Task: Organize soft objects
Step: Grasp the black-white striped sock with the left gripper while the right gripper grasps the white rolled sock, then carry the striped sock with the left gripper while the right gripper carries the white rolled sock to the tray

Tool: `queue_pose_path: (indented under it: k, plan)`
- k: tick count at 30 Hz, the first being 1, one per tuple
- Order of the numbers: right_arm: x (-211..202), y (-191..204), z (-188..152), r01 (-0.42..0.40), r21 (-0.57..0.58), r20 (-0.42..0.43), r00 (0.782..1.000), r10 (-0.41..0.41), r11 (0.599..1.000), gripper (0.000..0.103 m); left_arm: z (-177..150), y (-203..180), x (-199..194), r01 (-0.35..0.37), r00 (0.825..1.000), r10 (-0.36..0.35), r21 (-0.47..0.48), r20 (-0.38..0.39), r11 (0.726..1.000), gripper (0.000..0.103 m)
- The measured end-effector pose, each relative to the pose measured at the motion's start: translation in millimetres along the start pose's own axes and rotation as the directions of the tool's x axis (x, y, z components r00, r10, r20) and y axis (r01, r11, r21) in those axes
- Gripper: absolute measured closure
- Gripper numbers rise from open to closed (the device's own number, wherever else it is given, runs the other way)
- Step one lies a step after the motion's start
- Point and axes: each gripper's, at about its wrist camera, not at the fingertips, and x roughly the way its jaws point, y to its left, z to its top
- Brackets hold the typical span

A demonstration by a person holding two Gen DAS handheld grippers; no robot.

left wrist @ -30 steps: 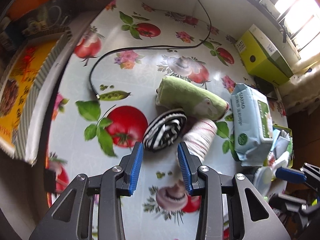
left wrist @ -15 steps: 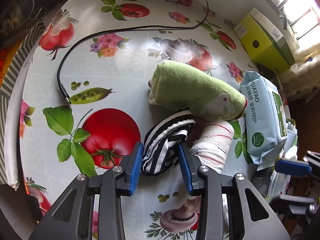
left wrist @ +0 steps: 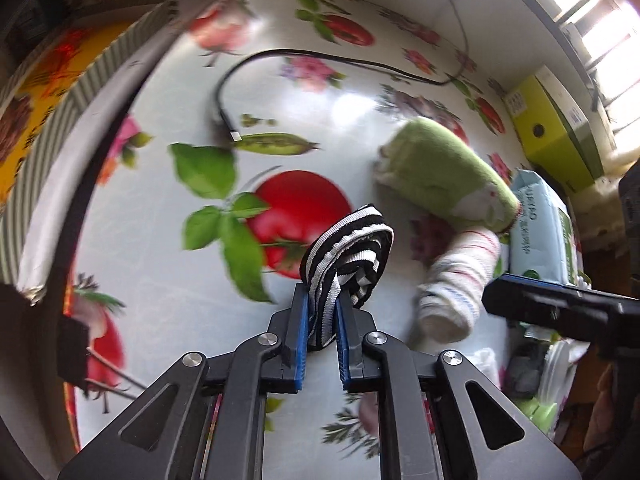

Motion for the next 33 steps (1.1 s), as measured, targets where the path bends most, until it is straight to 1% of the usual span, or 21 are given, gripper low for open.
queue_pose_path:
  k: [2,4,8,9,14,16,17,18,21,27,33]
  plan:
    - [8,-4,3,0.003,0.041,-0.011,1.000,-0.003,0.999,0.050,1,3,2,0.012,1.000,-0.012,-0.012,-0.006,1.000,0.088]
    - [13,-9,5,-0.013,0.082,-0.016,1.000,0.014,0.997,0.050,2,8,2,0.020,1.000,-0.020,-0.025,-0.013,0.999,0.084]
    - [21,-12,7,0.001,0.091,-0.019,1.000,0.001,0.996,0.050,5,9,3,0.035,0.999,-0.035,-0.010,-0.018,0.999,0.080]
    - [22,-12,9,0.005,0.082,-0.015,1.000,-0.004,0.997,0.055,5,8,3,0.038,0.999,-0.039,-0.002,-0.017,0.999,0.079]
    - [20,1,8,0.051,-0.016,0.001,0.999,-0.051,0.999,0.058,9,2,5,0.041,0.999,-0.041,0.024,-0.020,0.999,0.079]
    - [16,4,6,0.049,-0.038,0.007,0.999,-0.048,0.998,0.058,9,-2,6,0.029,0.999,-0.028,0.033,-0.018,0.999,0.079]
    - [13,5,5,0.049,-0.047,0.011,0.999,-0.049,0.998,0.058,9,-3,6,0.025,1.000,-0.025,0.036,-0.018,0.999,0.082]
    - [10,5,3,0.050,-0.058,0.015,0.999,-0.049,0.997,0.058,8,-5,6,0.023,1.000,-0.022,0.039,-0.021,0.999,0.088]
    - [-1,3,-3,0.052,-0.074,0.028,0.998,-0.050,0.996,0.058,6,-8,5,0.019,1.000,-0.018,0.029,-0.024,0.999,0.090]
    - [-24,-1,-18,0.041,-0.088,0.057,0.998,-0.036,0.995,0.058,-1,-16,-9,-0.004,1.000,0.005,0.027,-0.008,1.000,0.091]
    - [-56,-1,-40,0.023,-0.119,0.101,0.995,-0.011,0.993,0.058,-8,-32,-28,-0.028,0.999,0.027,0.039,0.018,0.999,0.091]
